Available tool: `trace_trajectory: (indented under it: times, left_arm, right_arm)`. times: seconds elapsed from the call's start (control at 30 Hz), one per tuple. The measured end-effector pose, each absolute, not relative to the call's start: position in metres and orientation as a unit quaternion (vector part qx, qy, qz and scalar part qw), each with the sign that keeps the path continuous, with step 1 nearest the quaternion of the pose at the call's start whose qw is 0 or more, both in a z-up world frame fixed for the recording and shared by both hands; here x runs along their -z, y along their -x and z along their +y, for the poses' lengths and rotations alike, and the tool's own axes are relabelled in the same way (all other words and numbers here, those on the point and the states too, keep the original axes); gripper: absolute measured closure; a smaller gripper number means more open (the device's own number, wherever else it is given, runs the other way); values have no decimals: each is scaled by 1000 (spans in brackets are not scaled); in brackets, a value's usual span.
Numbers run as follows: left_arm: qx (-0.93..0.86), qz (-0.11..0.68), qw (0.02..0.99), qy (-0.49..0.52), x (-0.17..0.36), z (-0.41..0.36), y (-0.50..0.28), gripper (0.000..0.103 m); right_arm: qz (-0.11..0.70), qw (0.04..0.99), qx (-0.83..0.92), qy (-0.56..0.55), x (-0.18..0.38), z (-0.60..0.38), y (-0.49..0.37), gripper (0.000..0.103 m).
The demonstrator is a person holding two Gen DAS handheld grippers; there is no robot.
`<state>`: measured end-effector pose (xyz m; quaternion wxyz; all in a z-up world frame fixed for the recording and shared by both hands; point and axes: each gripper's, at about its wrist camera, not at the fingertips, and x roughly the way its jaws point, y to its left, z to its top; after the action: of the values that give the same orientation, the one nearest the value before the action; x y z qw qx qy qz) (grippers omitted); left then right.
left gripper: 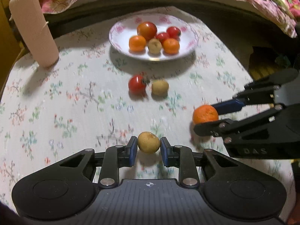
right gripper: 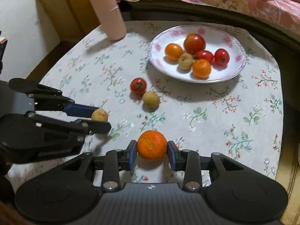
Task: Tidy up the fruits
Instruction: 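Grasp a mandarin with the right tool while the left tool grasps a tan fruit, then carry the mandarin and tan fruit in both tools over the white plate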
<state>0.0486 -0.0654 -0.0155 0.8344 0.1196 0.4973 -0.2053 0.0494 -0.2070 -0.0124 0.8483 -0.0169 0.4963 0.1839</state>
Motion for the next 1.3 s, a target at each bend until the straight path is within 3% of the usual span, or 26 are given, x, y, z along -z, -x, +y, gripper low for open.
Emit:
trace_trajectory:
  times: [0.2, 0.47, 0.6, 0.77, 1.17, 1.3]
  left_arm:
    - [205, 503, 828, -138, 26, -66, -40, 65]
    - [196, 496, 834, -140, 22, -58, -33, 55]
    - [193, 496, 835, -140, 23, -54, -26, 49]
    - [194, 497, 836, -131, 23, -52, -32, 43]
    - [201, 501, 833, -119, 31, -55, -42, 44]
    - [201, 503, 833, -110, 30, -55, -44, 53]
  right_arm:
    - [492, 850, -181, 57, 19, -191, -38, 67]
    - [490, 854, -173, 28, 16, -203, -34, 67]
    - [490, 853, -175, 23, 15, -209, -31, 57]
    - [486, 856, -177, 18, 13, -212, -31, 56]
    - [487, 851, -195, 31, 23, -204, -38, 56]
    - [484, 852, -197, 19, 24, -207, -42, 56]
